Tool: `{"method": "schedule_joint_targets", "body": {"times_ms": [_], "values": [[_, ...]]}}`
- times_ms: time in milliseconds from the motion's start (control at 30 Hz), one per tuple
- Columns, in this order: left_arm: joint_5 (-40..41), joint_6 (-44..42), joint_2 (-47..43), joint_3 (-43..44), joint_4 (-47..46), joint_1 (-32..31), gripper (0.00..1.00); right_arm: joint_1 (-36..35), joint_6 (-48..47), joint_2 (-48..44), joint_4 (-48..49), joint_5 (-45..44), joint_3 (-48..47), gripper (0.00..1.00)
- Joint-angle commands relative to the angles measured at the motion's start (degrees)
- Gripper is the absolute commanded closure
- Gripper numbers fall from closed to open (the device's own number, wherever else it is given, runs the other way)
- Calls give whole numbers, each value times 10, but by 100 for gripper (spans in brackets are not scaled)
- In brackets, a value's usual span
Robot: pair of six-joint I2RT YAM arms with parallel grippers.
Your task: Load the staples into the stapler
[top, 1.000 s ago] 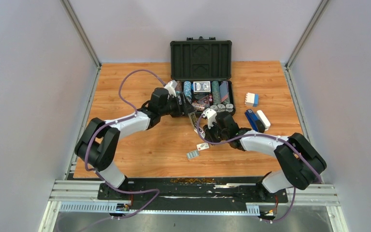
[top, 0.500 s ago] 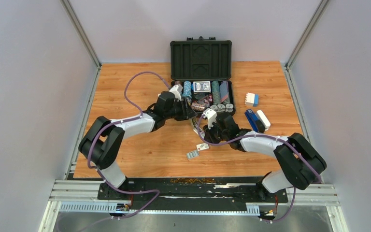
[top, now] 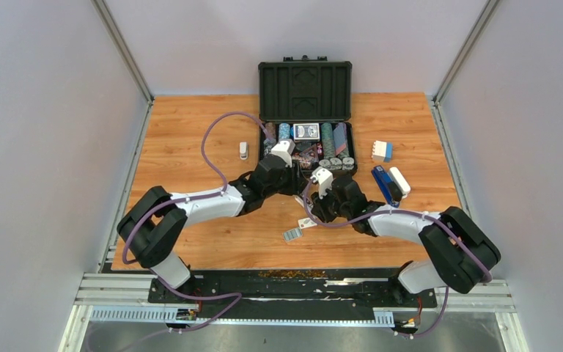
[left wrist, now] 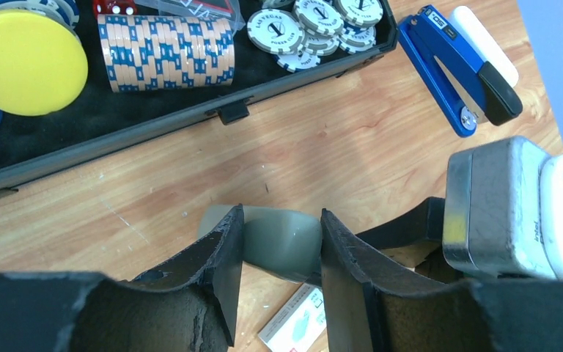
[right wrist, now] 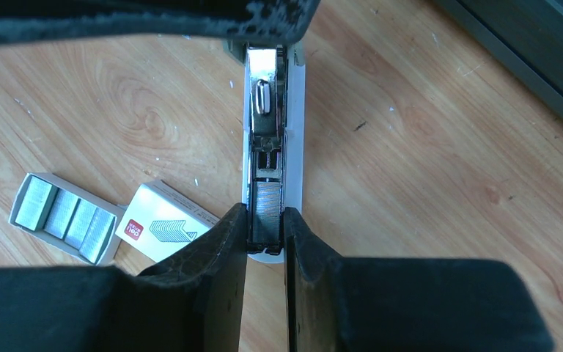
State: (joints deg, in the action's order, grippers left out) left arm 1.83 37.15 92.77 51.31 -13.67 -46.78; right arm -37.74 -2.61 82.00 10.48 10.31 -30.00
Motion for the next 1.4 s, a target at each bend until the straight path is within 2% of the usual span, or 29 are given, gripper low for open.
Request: {"method": "schedule_joint_targets", "body": {"times_ms": [0, 400, 600, 1000, 1233, 1367], "values": [[-37, 61, -11, -30, 3, -63, 54, -6, 19, -14, 59, -10, 9, 87], [-51, 128, 15, -37, -59, -116, 44, -16, 23, -18, 100, -25, 29, 85], [-20, 122, -19, -45, -33, -117, 38, -16, 23, -18, 95, -23, 27, 84], [155, 57, -144, -41, 133, -115, 17, -17, 53, -75, 30, -36, 28, 51], [234, 26, -229, -53, 225, -114, 1, -16, 77, -148, -74, -39, 12, 40], [274, 5, -273, -54, 275, -113, 0, -16, 83, -169, -161, -49, -26, 37]]}}
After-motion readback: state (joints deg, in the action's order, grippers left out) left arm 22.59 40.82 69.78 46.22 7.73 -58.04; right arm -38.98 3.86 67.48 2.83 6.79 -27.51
